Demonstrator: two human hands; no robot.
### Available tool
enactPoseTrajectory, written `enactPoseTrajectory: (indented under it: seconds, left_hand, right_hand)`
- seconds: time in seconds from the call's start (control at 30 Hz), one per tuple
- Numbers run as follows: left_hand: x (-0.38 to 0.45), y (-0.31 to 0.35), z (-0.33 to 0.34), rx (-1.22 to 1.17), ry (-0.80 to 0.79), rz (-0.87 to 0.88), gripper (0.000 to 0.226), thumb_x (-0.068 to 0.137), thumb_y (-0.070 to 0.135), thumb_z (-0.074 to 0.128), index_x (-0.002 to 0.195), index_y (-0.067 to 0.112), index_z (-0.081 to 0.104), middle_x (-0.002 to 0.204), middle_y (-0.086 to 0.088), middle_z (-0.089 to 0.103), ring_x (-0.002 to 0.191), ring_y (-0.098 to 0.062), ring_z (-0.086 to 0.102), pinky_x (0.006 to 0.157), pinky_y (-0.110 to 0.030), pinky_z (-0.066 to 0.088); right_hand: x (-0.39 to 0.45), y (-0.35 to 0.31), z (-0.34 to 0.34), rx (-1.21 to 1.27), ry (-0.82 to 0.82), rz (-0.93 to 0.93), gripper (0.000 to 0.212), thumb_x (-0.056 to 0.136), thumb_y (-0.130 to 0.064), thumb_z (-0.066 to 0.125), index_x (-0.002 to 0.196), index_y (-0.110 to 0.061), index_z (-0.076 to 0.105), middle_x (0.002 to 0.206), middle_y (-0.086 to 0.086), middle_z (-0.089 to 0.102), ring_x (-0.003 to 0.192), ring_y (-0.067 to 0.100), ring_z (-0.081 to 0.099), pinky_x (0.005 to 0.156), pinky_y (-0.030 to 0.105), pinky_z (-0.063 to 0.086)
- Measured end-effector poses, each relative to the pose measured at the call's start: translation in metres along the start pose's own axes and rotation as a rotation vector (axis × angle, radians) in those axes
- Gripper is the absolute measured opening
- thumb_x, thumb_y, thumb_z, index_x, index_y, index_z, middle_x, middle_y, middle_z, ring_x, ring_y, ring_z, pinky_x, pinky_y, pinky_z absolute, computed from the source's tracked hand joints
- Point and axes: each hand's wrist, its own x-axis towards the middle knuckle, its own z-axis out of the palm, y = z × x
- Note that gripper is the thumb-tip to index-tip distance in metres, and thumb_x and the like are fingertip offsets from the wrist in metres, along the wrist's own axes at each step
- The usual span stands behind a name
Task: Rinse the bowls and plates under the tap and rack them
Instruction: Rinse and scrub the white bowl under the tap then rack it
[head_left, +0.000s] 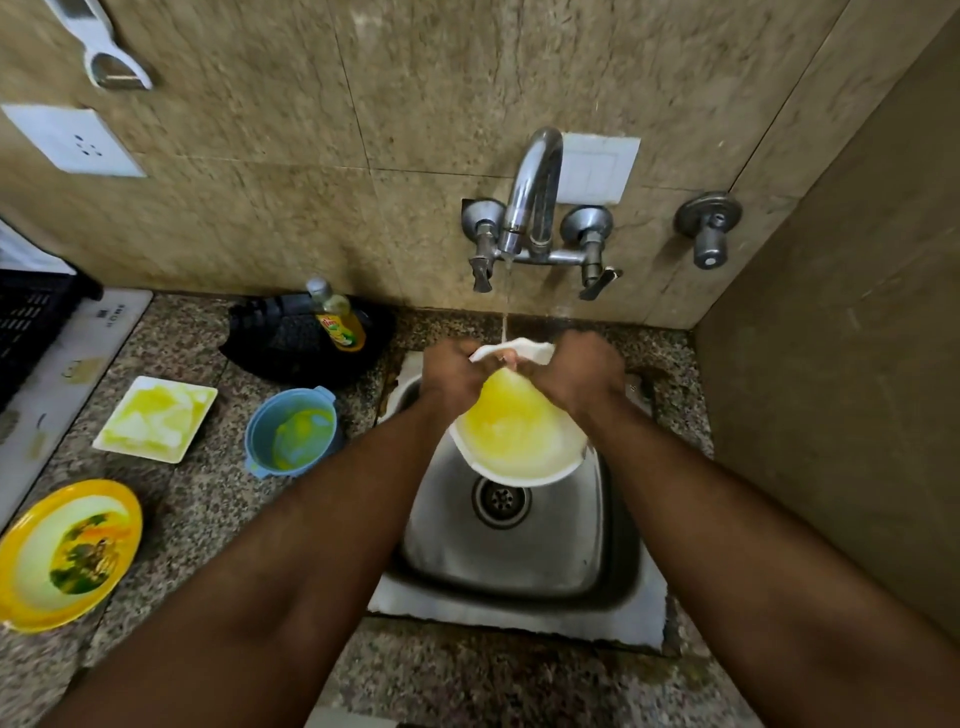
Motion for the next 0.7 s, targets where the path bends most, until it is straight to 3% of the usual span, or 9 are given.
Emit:
enactPoseTrajectory:
  seconds: [0.07, 0.17, 0.23, 0.3, 0.37, 0.43, 0.5, 0.6, 0.7]
  left_hand:
    - [0.002, 0.0, -0.006, -0.007, -0.063, 0.032, 0.037, 0.084, 0.041, 0.083, 0.067, 0.009, 0.072, 0.051, 0.002, 0.061, 0.047, 0.004, 0.047, 0.05, -0.023, 0.043]
    - [0.004, 0.001, -0.017, -0.073, -0.16, 0.046, 0.023, 0.092, 0.018, 0.076, 0.077, 0.001, 0.075, 0.045, 0.017, 0.054, 0.046, 0.012, 0.047, 0.056, -0.019, 0.039]
    - [0.007, -0.002, -0.023, -0.051, -0.199, 0.067, 0.019, 0.095, 0.013, 0.071, 0.086, -0.003, 0.075, 0.061, 0.002, 0.069, 0.056, 0.006, 0.056, 0.06, -0.025, 0.042]
    - [0.011, -0.008, -0.028, -0.046, -0.268, 0.04, 0.013, 0.096, 0.006, 0.067, 0.1, -0.004, 0.074, 0.085, -0.018, 0.074, 0.072, -0.013, 0.065, 0.065, -0.028, 0.049]
    - [0.009, -0.009, -0.029, -0.045, -0.29, 0.004, 0.015, 0.095, 0.003, 0.065, 0.106, -0.002, 0.074, 0.094, -0.019, 0.075, 0.078, -0.019, 0.066, 0.07, -0.028, 0.052]
    - [0.006, -0.012, -0.024, -0.014, -0.263, 0.041, 0.014, 0.094, 0.005, 0.067, 0.104, -0.001, 0.075, 0.093, -0.019, 0.076, 0.073, -0.009, 0.065, 0.067, -0.026, 0.05]
    - [0.002, -0.014, -0.015, 0.005, -0.19, 0.079, 0.014, 0.092, 0.012, 0.073, 0.091, -0.002, 0.077, 0.076, -0.013, 0.071, 0.057, 0.004, 0.055, 0.057, -0.023, 0.042]
    - [0.003, -0.012, -0.003, -0.028, -0.009, -0.007, 0.043, 0.087, 0.04, 0.08, 0.066, 0.004, 0.07, 0.055, 0.0, 0.056, 0.047, -0.001, 0.045, 0.049, -0.026, 0.037]
    - [0.005, -0.012, 0.0, 0.02, 0.084, -0.104, 0.057, 0.09, 0.051, 0.073, 0.061, 0.002, 0.066, 0.051, -0.004, 0.056, 0.048, -0.013, 0.049, 0.05, -0.026, 0.039]
  right_hand:
    - [0.004, -0.006, -0.001, -0.011, -0.033, -0.132, 0.067, 0.085, -0.078, 0.051, 0.106, -0.018, 0.072, 0.101, 0.011, 0.073, 0.094, 0.033, 0.07, 0.077, 0.036, 0.054]
    - [0.007, -0.007, 0.002, 0.005, -0.076, -0.231, 0.048, 0.099, -0.06, 0.046, 0.107, -0.019, 0.068, 0.099, 0.014, 0.072, 0.089, 0.036, 0.069, 0.077, 0.04, 0.056]
    - [0.008, -0.004, 0.007, 0.055, -0.063, -0.246, 0.04, 0.103, -0.049, 0.046, 0.105, -0.016, 0.067, 0.096, 0.016, 0.073, 0.086, 0.037, 0.069, 0.074, 0.04, 0.057]
    - [0.008, -0.001, 0.014, 0.102, -0.076, -0.27, 0.033, 0.104, -0.04, 0.048, 0.105, -0.014, 0.068, 0.097, 0.019, 0.073, 0.087, 0.039, 0.069, 0.074, 0.04, 0.055]
    - [0.005, 0.0, 0.018, 0.088, -0.081, -0.301, 0.03, 0.104, -0.034, 0.049, 0.114, -0.012, 0.067, 0.104, 0.02, 0.073, 0.095, 0.041, 0.067, 0.081, 0.041, 0.054]
    - [0.001, -0.003, 0.016, 0.051, -0.067, -0.301, 0.038, 0.102, -0.044, 0.047, 0.119, -0.016, 0.065, 0.109, 0.018, 0.072, 0.1, 0.041, 0.066, 0.085, 0.043, 0.055]
    - [0.001, -0.005, 0.013, 0.017, -0.055, -0.267, 0.05, 0.099, -0.059, 0.045, 0.116, -0.018, 0.068, 0.106, 0.016, 0.072, 0.098, 0.039, 0.067, 0.082, 0.041, 0.055]
    - [0.007, -0.005, 0.01, 0.03, -0.037, -0.11, 0.051, 0.1, -0.059, 0.045, 0.11, -0.017, 0.072, 0.104, 0.017, 0.073, 0.096, 0.038, 0.069, 0.079, 0.037, 0.053]
    - [0.005, -0.001, 0.013, 0.121, -0.012, 0.037, 0.052, 0.1, -0.056, 0.047, 0.103, -0.01, 0.072, 0.101, 0.019, 0.072, 0.093, 0.038, 0.069, 0.076, 0.037, 0.052]
